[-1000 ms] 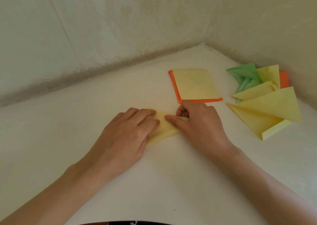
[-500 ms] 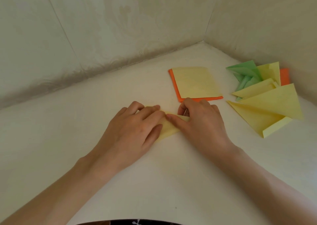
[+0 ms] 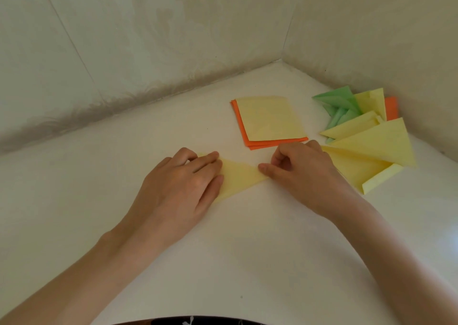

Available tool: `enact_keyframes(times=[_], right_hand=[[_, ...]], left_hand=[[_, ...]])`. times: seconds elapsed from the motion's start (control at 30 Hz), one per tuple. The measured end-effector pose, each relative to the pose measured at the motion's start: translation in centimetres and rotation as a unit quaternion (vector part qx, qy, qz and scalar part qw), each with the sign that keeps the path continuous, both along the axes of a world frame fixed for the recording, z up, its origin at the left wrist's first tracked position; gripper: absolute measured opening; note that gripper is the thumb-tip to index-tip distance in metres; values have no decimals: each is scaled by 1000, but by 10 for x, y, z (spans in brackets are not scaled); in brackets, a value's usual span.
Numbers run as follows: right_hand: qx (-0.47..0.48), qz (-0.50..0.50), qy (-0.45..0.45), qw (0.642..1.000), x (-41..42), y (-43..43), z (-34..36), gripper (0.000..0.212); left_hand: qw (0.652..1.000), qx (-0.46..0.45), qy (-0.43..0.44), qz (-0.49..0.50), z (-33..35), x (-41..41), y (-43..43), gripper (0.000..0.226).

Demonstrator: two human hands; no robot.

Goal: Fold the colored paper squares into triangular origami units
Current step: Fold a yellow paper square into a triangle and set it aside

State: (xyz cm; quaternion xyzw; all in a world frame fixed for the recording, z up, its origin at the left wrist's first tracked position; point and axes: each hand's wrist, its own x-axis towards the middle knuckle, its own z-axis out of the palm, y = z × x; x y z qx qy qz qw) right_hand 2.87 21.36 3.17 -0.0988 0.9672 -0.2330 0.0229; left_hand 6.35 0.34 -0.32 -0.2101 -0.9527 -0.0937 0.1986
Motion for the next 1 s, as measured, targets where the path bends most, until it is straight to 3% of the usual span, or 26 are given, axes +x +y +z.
enact_keyframes(times=[0.2,0.37,0.5,0.7,1.0], right_hand=[[11,3,-11,1000,-2,0,0,25],[-139,-4,-106,985,-12,18,7,26],[-164,6,-133,977,-11,20,7,20],[-65,-13,-71,995,-11,10,-1,21],[0,14,-13,1000,-5,5,0,25]], left_hand=[[1000,11,11,-6,-2,0,0,44],[1000,5,11,-9,-1,0,0,44],[1000,4,10,-8,0,1,1,45],[1000,9,13,-2,-1,2,2,44],[1000,3,22,5,2,2,3,43]])
